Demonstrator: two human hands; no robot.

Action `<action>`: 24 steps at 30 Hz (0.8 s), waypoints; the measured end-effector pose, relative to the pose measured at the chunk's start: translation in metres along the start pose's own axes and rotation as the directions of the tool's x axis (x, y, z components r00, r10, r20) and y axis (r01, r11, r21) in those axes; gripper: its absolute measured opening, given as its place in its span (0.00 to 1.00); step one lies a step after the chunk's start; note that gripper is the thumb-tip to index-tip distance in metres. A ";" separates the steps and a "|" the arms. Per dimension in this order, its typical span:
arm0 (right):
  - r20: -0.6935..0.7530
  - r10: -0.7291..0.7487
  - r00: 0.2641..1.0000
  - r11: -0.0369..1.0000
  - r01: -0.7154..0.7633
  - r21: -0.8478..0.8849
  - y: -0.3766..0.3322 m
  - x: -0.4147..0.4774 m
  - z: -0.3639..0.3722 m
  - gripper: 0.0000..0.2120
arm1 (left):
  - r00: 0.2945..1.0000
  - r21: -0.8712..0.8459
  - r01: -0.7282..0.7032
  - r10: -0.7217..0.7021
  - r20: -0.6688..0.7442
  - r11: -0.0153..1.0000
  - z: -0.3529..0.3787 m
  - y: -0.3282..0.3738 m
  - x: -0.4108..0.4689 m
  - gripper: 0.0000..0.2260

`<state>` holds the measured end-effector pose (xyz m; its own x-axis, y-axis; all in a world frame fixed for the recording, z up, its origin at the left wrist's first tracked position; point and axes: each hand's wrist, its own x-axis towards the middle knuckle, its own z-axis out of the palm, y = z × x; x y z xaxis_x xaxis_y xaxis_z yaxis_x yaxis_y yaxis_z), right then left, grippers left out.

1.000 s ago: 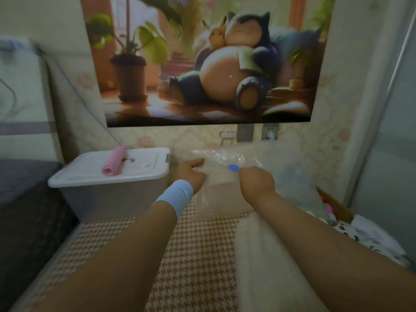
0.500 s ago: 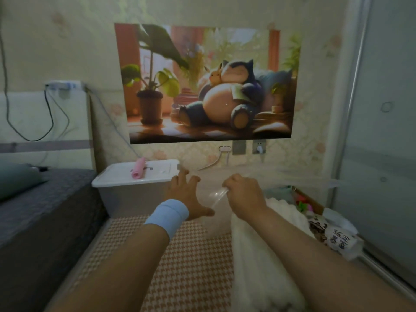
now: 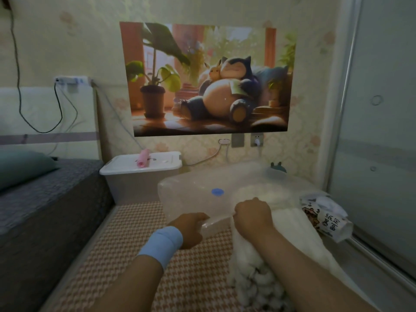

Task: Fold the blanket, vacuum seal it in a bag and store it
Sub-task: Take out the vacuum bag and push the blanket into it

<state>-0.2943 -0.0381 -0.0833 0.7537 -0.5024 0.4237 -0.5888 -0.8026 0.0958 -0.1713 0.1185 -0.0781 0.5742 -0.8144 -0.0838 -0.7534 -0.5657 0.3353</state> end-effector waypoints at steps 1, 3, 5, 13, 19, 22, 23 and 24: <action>0.063 0.000 0.998 1.000 0.000 -0.003 -0.002 0.001 -0.002 0.10 | 1.000 0.011 -0.007 0.007 -0.024 1.000 -0.004 -0.002 0.003 0.27; 0.038 -0.051 0.998 0.999 0.050 0.013 -0.006 0.001 -0.001 0.07 | 0.992 0.072 -0.043 0.051 -0.115 0.996 -0.013 -0.003 0.011 0.27; -0.037 -0.012 0.999 1.000 0.013 0.026 -0.004 0.006 -0.002 0.11 | 0.950 0.265 -0.083 0.156 -0.270 0.961 -0.024 0.003 0.013 0.26; -0.160 0.178 0.971 0.947 -0.125 0.297 0.012 0.028 -0.028 0.12 | 0.576 0.489 0.198 0.302 -0.759 0.850 -0.055 0.019 0.024 0.12; -0.042 -0.047 0.998 0.836 0.062 0.545 -0.001 0.085 -0.016 0.42 | 0.512 0.003 0.194 -0.098 -0.853 0.981 -0.074 -0.003 0.055 0.26; 0.100 -0.162 0.982 0.896 0.104 0.431 -0.008 0.121 0.003 0.42 | 0.356 0.435 0.000 0.406 -0.842 0.900 -0.056 -0.005 0.076 0.26; 0.156 -0.209 0.965 0.925 0.143 0.352 -0.012 0.131 0.010 0.43 | 0.356 0.572 -0.076 0.558 -0.750 0.817 -0.043 -0.005 0.084 0.21; 0.192 -0.248 0.950 0.940 0.188 0.286 -0.016 0.139 0.018 0.44 | 0.386 0.650 -0.157 0.652 -0.653 0.744 -0.028 -0.006 0.091 0.16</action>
<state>-0.1743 -0.1010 -0.0425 0.9178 -0.3396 0.2057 -0.3283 -0.9405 -0.0878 -0.1059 0.0513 -0.0609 -0.0601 -0.5984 0.7990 -0.8586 -0.3772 -0.3471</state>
